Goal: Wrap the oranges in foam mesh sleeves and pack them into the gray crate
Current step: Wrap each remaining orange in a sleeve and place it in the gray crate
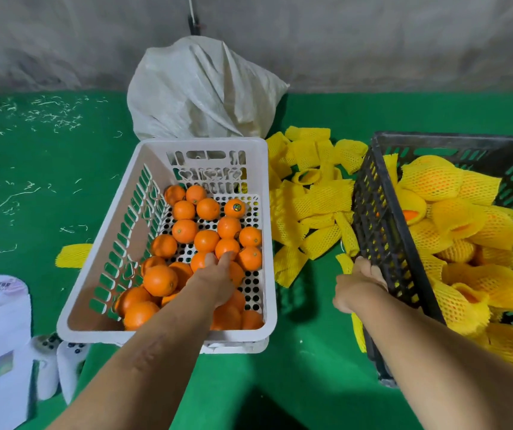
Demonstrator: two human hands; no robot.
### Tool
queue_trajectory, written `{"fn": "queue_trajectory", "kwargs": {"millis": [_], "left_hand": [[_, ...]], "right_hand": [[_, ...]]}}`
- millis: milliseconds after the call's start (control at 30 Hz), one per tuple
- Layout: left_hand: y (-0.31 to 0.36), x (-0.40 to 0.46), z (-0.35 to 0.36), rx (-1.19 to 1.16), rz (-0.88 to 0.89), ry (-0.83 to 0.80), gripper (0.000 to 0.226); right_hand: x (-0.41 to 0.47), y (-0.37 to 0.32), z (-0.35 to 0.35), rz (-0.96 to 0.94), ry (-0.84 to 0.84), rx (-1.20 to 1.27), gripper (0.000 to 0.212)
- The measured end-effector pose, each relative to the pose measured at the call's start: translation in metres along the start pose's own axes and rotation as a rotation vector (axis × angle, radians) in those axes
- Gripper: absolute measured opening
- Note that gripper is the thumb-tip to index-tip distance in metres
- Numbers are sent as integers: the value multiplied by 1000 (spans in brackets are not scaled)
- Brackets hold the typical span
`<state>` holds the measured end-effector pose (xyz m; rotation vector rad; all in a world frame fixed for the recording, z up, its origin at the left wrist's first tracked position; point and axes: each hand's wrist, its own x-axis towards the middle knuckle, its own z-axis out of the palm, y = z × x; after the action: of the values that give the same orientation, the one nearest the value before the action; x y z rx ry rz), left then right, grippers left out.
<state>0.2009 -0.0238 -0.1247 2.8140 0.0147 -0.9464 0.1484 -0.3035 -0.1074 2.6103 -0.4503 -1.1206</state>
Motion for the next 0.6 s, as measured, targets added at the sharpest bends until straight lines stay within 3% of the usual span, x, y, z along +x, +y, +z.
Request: {"fn": "queue_trajectory", "kwargs": {"millis": [133,233,400,500,600], "left_hand": [[7,-1,-1,48,34,-29,72],[11,-2,-3,115,50,-6,72],[16,-2,-5,358,62,99,57],[15,-1,-5,259,78,73,61],[11,-6,-14,141,48,130,58]], "right_hand": [[9,-7,7,-16,29,-25,51],[15,-17,0,-55,111,115,43],[18,-21,-19,-173,356,534,27],[14,-23,-34,-299,423,875,30],[-1,-29,-48,-389,374,1229,36]]}}
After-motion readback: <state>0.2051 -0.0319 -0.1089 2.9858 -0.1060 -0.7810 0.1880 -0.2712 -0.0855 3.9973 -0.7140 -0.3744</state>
